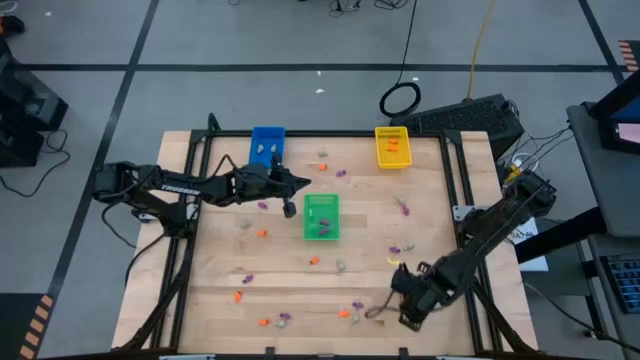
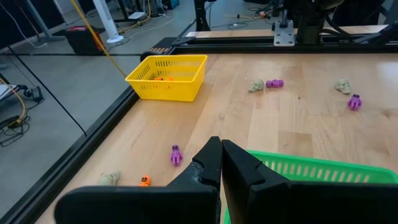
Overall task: Sort Halloween decoration
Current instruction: Put the orange skeleton toy into the yellow bin
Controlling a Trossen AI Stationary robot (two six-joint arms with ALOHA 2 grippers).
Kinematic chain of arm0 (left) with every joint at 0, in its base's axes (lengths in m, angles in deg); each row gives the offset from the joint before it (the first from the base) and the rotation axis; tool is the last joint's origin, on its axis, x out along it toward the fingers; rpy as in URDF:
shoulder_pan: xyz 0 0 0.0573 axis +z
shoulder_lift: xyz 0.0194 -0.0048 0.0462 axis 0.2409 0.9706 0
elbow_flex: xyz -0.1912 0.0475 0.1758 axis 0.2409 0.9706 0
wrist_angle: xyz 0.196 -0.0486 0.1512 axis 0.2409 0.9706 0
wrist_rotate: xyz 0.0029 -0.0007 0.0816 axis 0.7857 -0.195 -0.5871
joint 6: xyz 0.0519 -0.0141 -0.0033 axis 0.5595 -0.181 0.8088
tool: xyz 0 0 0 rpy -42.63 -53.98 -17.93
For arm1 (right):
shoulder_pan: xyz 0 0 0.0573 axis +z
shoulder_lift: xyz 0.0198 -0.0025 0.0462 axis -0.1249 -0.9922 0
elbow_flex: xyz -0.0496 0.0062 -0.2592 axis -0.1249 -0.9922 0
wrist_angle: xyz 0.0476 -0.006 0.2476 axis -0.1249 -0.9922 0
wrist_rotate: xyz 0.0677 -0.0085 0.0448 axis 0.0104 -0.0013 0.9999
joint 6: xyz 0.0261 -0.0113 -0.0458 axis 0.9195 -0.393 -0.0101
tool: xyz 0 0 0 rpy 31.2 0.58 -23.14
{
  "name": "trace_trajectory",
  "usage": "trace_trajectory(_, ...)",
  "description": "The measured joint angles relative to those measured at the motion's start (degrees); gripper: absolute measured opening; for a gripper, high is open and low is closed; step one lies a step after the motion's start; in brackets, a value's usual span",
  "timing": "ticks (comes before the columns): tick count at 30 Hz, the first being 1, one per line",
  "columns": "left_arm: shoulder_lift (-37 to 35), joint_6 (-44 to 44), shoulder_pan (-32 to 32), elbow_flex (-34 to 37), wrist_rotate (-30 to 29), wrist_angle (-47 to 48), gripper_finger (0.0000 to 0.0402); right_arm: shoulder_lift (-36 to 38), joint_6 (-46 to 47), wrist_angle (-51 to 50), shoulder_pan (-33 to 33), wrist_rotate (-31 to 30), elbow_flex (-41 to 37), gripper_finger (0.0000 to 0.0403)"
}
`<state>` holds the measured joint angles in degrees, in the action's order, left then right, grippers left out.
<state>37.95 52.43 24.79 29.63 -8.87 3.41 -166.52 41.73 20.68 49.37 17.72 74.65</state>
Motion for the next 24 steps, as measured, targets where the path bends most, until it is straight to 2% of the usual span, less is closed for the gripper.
trace_trajectory(6,-0.01,-0.18,0.00,0.00,0.00,-0.06,0.0011,6.61,-7.02,-7.39,-8.92,-3.32,0.48,0.0004)
trace_trajectory(10,-0.01,-0.21,0.00,0.00,0.00,-0.45,0.0011,10.20,-14.96,-12.60,-18.13,-6.29,0.50,0.0004)
trace_trajectory(15,0.01,-0.21,0.00,0.00,0.00,-0.48,0.0011,12.67,-28.99,-15.36,-33.95,-9.47,0.50,0.0004)
trace_trajectory(24,0.01,-0.23,0.00,0.00,0.00,-0.46,0.0011,9.80,-57.07,-8.17,-67.02,-9.43,0.50,0.0004)
